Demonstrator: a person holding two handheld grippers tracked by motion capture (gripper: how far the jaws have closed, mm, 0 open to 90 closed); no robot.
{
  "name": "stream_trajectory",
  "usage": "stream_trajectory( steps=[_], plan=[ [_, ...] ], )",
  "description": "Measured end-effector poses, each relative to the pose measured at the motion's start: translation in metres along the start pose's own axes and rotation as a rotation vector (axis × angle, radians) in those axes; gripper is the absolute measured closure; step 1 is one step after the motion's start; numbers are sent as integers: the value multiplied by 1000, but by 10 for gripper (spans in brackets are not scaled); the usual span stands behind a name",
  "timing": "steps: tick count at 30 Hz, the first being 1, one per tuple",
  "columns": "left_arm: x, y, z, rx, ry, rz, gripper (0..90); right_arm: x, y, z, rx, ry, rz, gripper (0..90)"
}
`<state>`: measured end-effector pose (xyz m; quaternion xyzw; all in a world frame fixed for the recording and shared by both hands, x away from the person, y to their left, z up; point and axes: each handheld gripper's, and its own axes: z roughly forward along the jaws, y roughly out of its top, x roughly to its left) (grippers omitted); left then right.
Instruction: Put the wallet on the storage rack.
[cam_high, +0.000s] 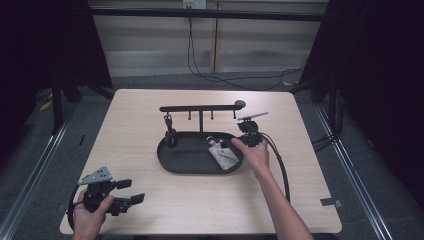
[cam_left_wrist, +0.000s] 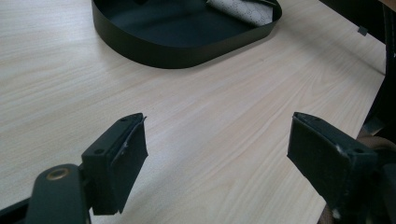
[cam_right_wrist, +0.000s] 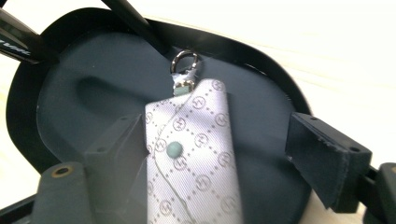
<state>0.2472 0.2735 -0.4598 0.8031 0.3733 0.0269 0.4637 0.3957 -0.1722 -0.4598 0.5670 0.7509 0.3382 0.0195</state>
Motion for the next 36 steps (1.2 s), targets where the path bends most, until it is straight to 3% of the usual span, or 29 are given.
stream_trajectory(
  steps=[5,11,15,21,26,30,36],
  plan=[
    [1,0,0,-6,-21,-17,214,-4,0,-15,-25,-7,-14,163],
    [1,0,0,-10,-16,-22,219,-11,-10,-29,-82,-12,-20,174],
    [2,0,-1,-16,-11,-26,219,-15,-15,-41,-89,-23,-33,175],
    [2,0,-2,-25,0,-23,218,-19,-21,-66,-128,-36,-48,178],
    [1,0,-2,-22,1,-21,218,-26,-36,-75,-134,-52,-48,191],
    [2,-1,-1,-14,3,-22,218,-34,-50,-83,-130,-45,-22,190],
    [1,-1,-1,-11,10,-20,218,-39,-73,-99,-140,-53,-33,186]
  ],
)
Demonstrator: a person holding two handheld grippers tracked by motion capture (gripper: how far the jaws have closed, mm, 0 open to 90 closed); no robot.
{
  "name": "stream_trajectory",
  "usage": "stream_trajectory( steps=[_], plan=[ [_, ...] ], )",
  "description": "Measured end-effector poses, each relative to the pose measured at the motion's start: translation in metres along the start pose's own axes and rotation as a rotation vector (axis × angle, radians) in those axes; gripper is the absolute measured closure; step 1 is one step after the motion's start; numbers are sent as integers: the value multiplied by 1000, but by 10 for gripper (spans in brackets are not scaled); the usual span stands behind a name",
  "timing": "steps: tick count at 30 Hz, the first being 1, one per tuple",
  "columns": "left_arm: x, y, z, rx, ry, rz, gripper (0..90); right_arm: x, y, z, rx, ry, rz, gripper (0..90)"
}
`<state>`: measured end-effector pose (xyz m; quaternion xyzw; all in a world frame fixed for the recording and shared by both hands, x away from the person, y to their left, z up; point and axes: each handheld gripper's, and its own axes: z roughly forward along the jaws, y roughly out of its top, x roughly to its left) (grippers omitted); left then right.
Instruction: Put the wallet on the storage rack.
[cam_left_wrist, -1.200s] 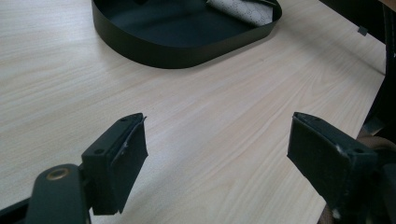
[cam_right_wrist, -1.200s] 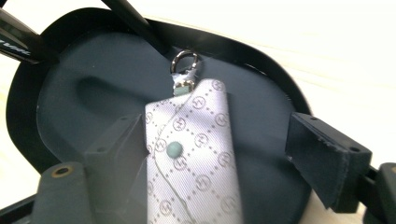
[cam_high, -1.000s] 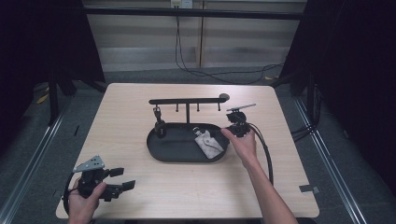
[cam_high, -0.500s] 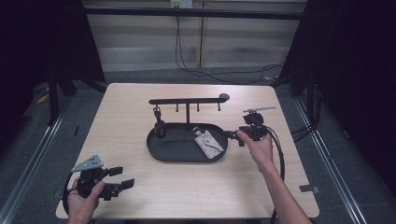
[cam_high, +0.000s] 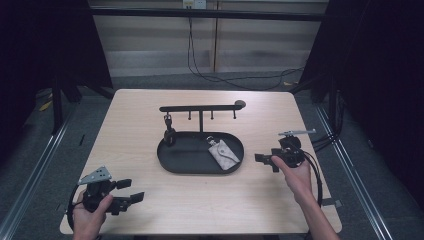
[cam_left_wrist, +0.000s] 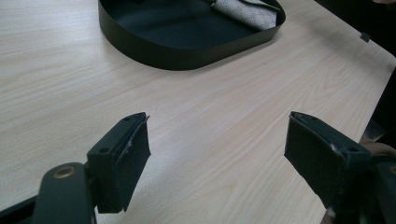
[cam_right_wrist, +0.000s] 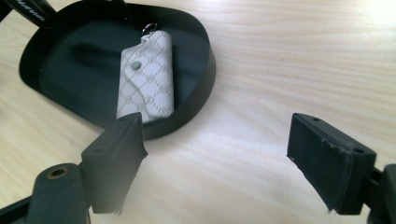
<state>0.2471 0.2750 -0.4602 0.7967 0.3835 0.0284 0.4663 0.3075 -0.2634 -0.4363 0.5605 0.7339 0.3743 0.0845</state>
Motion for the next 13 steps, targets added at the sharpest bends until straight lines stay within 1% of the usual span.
stream_trajectory(
  steps=[1,3,6,8,11,13],
  plan=[
    [0,0,0,0,1,1,218,-1,-4,-4,-6,1,1,187],
    [0,0,1,4,-1,2,218,-2,-12,-9,-7,-15,-2,184],
    [-1,0,1,8,-2,7,217,-5,-26,-14,-34,1,32,188],
    [-1,0,1,6,-1,8,215,-8,-36,-15,-46,-9,32,189],
    [-1,0,0,5,2,8,215,-13,-48,-14,-40,-20,54,189],
    [-1,0,0,4,8,9,215,-17,-52,-15,-33,-30,63,188]
  ],
)
